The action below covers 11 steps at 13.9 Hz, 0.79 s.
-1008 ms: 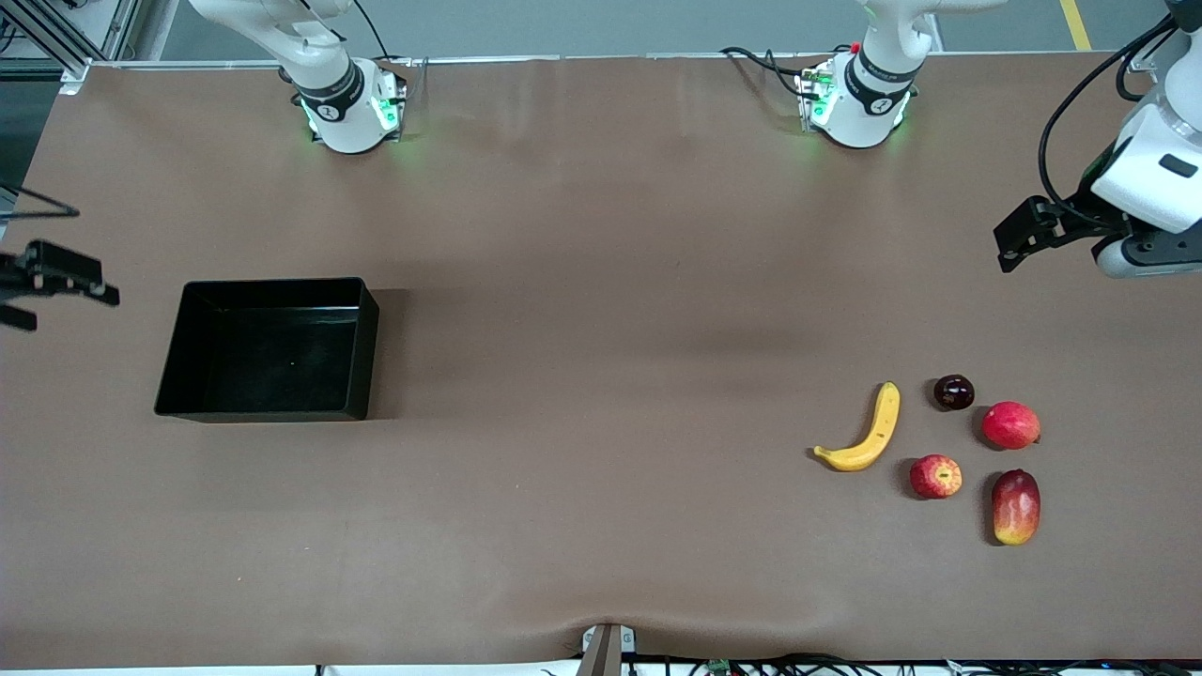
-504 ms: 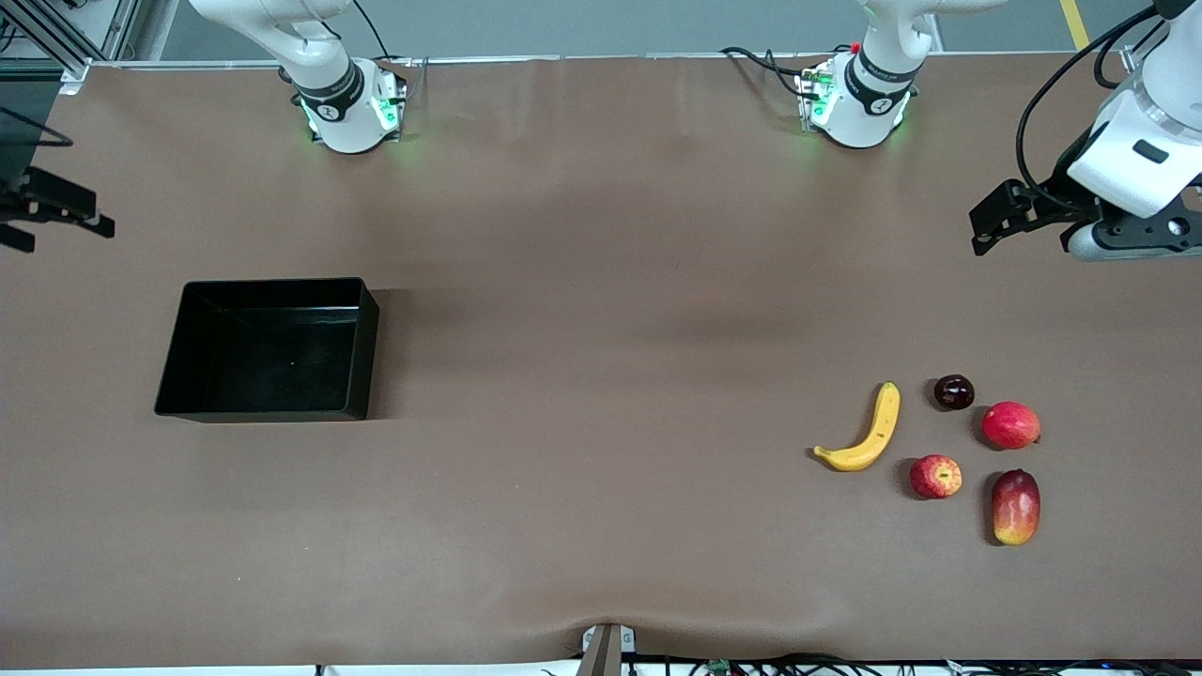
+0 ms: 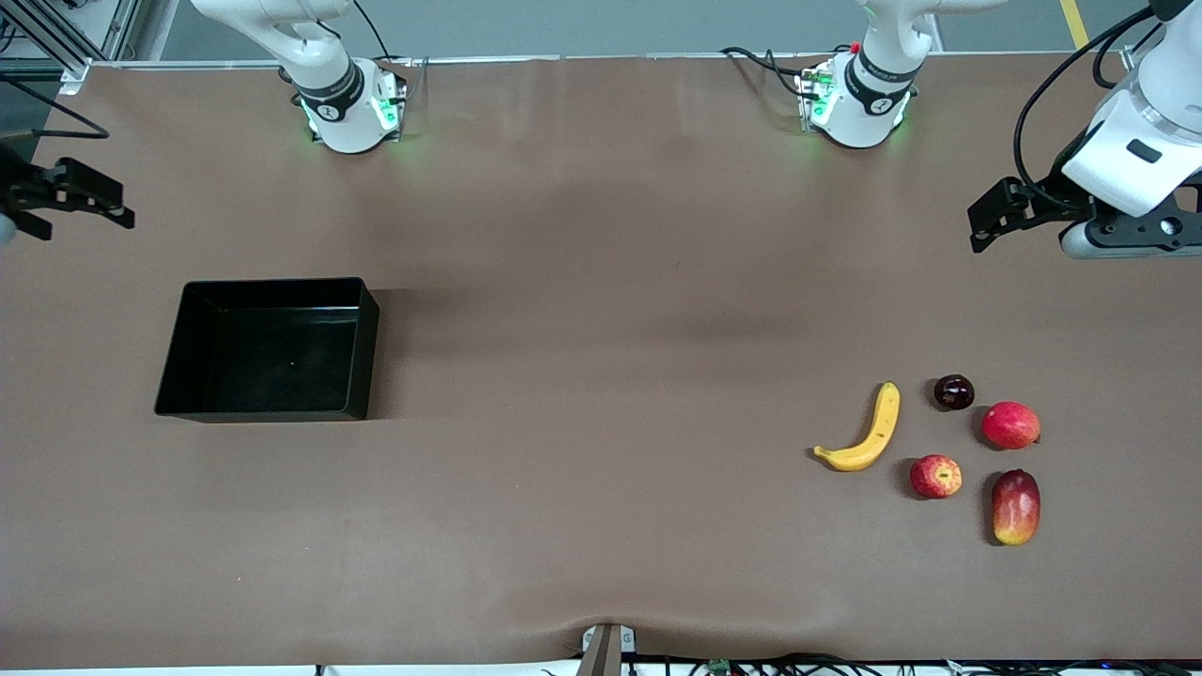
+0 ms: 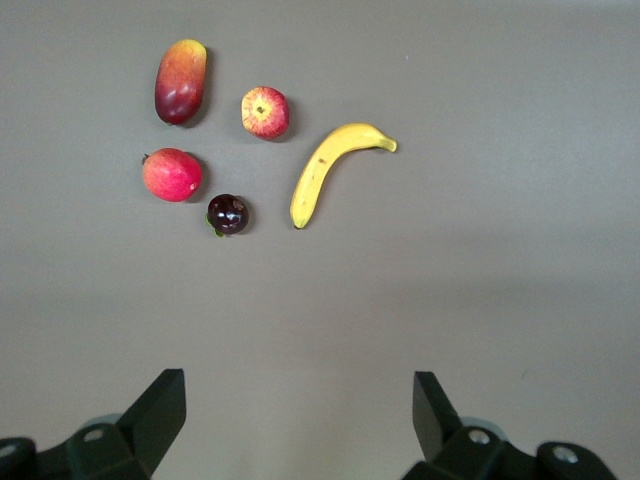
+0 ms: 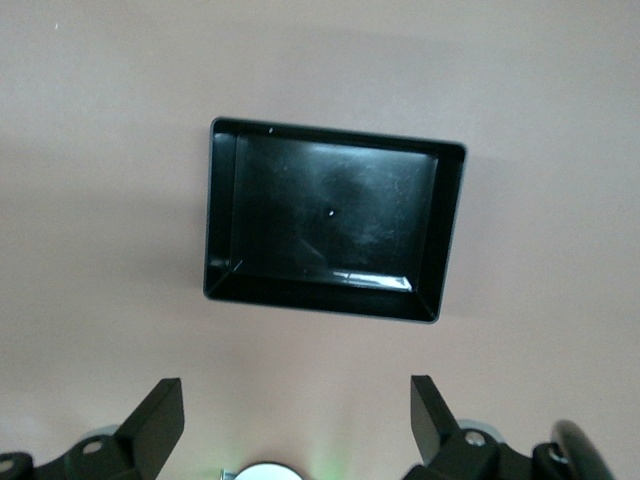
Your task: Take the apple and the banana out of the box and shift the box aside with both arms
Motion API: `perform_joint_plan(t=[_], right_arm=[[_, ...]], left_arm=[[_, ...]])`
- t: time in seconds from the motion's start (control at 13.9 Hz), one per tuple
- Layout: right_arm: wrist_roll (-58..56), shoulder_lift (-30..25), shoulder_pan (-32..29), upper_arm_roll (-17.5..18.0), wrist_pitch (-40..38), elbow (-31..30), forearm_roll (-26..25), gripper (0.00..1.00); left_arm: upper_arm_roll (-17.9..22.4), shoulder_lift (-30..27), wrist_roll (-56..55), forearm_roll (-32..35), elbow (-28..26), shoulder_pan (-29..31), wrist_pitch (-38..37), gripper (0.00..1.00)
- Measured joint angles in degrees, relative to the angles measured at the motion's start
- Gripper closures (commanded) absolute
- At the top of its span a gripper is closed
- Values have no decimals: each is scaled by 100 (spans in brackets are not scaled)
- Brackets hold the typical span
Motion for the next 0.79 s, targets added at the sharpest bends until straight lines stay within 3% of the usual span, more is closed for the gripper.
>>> perform_joint_plan(t=[0.79], right_arm=[[-6, -18, -126, 109, 49, 233, 1, 0]], left_arm=[[75, 0, 76, 0, 89, 17, 10, 0]])
